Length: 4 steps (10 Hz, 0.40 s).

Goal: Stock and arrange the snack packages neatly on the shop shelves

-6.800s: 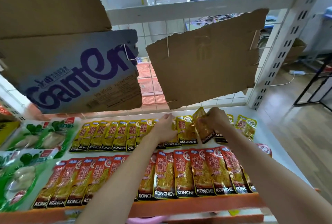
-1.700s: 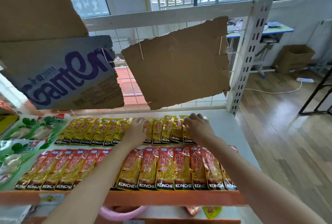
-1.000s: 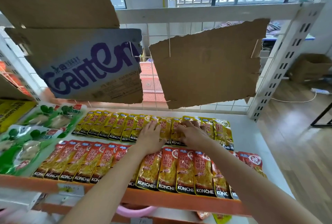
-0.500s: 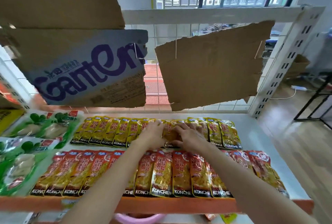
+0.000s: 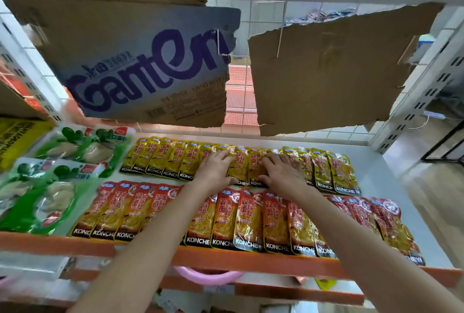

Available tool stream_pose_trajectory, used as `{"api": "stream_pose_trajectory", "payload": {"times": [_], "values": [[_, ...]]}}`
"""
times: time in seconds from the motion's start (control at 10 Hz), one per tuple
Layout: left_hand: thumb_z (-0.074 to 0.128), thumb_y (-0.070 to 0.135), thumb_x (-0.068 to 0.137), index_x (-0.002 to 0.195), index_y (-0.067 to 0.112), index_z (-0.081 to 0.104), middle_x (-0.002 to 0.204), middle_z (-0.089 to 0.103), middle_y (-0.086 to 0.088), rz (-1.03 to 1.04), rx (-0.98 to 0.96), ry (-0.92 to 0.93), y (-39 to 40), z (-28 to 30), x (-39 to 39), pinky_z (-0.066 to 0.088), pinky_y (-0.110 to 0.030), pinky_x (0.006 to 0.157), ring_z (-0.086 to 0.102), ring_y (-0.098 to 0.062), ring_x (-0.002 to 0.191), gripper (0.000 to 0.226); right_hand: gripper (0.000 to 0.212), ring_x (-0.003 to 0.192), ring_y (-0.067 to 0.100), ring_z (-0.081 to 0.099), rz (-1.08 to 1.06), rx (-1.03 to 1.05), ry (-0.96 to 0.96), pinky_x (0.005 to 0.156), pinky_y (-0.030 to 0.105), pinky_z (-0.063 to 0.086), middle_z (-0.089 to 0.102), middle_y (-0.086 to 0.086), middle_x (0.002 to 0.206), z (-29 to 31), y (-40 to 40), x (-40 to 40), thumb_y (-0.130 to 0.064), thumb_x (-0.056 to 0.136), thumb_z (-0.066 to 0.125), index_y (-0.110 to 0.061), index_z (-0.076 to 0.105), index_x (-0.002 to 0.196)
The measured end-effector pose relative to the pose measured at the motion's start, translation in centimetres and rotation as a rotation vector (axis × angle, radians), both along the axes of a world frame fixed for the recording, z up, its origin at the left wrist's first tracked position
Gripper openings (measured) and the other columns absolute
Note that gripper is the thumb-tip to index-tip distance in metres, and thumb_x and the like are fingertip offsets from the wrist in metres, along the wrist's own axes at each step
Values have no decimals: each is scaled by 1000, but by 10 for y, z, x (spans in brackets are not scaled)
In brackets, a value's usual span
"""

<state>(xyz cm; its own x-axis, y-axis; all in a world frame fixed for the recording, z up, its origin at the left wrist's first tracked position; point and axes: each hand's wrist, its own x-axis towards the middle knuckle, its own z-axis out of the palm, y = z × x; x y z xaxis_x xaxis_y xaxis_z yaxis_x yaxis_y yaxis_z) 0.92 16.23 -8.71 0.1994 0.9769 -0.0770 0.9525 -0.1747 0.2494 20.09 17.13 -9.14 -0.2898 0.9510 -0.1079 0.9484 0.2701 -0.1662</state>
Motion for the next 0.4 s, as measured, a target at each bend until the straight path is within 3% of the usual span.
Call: {"api": "stream_pose_trajectory", "payload": {"times": [0.2, 0.3, 0.4], "values": [[63, 40, 86, 129, 17, 53, 141, 41, -4, 113, 90, -103, -23, 18, 8, 32, -39, 110, 32, -21, 134, 49, 36, 129, 23, 32, 121, 61, -126, 106, 50, 24, 42, 4, 136, 22, 1, -8, -35, 92, 51, -18, 46, 124], [58, 33, 90, 123, 16, 56, 128, 50, -3, 158, 113, -145, -53, 37, 4, 42, -36, 100, 44, -18, 121, 37, 30, 117, 26, 45, 252, 126, -96, 87, 32, 37, 49, 9, 123, 33, -6, -10, -23, 90, 52, -14, 50, 119], [55, 30, 92, 122, 15, 56, 126, 52, -3, 197, 200, -141, -78, 64, 0, 40, -32, 99, 45, -17, 121, 33, 38, 108, 32, 52, 367, 83, 20, 78, 31, 41, 50, 11, 117, 48, -13, -17, -15, 87, 51, -15, 49, 124]]}}
